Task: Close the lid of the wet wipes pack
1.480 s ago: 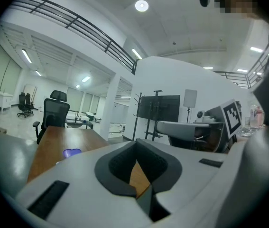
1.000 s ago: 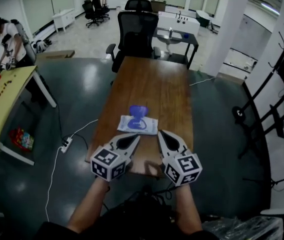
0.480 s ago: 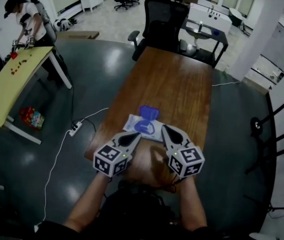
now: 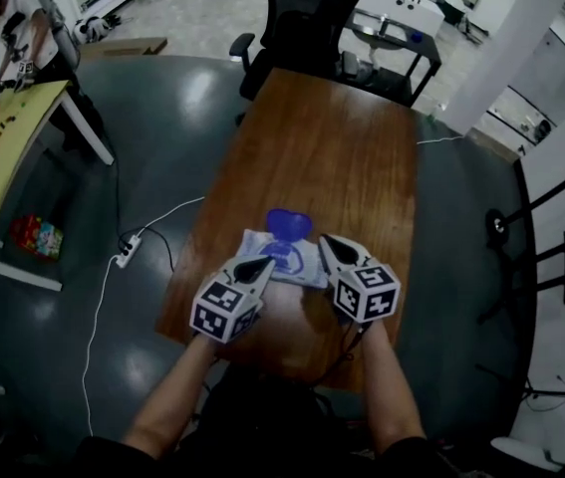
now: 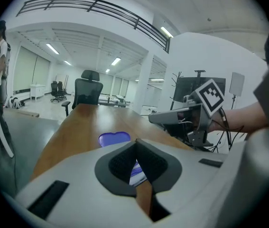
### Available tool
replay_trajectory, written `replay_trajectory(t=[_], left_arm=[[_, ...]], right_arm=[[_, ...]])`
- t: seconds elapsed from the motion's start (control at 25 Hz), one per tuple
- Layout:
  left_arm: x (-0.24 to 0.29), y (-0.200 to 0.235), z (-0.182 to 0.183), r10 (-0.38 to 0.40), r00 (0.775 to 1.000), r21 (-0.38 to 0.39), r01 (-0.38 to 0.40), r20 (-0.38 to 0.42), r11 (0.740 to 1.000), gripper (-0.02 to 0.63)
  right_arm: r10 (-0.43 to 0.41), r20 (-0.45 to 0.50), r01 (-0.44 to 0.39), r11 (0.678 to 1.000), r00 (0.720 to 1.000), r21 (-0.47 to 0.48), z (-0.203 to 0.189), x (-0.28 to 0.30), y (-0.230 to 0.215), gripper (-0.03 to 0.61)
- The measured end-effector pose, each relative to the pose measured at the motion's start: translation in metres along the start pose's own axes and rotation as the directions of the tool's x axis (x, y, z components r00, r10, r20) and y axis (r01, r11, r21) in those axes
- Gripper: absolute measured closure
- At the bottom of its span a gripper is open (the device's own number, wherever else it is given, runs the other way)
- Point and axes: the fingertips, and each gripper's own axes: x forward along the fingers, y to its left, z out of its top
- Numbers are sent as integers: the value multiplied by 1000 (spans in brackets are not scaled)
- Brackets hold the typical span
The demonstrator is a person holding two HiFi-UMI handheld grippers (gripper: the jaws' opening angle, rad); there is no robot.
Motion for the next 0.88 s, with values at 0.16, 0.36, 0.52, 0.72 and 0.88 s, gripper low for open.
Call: replay_trajectory(t=[0.16,0.36,0.52,0.72,0.88], left_arm=[[19,21,-15,-11,999,-19,10,-41,1000,609],[40,42,-33,-9,996,-37,6,-87,999,609],[48,49,-41,-17,994,-56,11,-109,998,609],[54,49,-49,-23,990,-69,13,-138,998,609],[57,50,-55,-24,987,-72,13,-157,997,609]], right_arm=[[-42,-81,46,998,996,44,-22,33,-25,566],[-40,-122,55,991,992,123,-41,66,-46,500],[-24,-133,45,986,991,161,-46,85,-53,458],[11,-141,19,978,990,208,-53,97,-58,454],[74,-130,-44,974,989,224,-47,99,-48,456]])
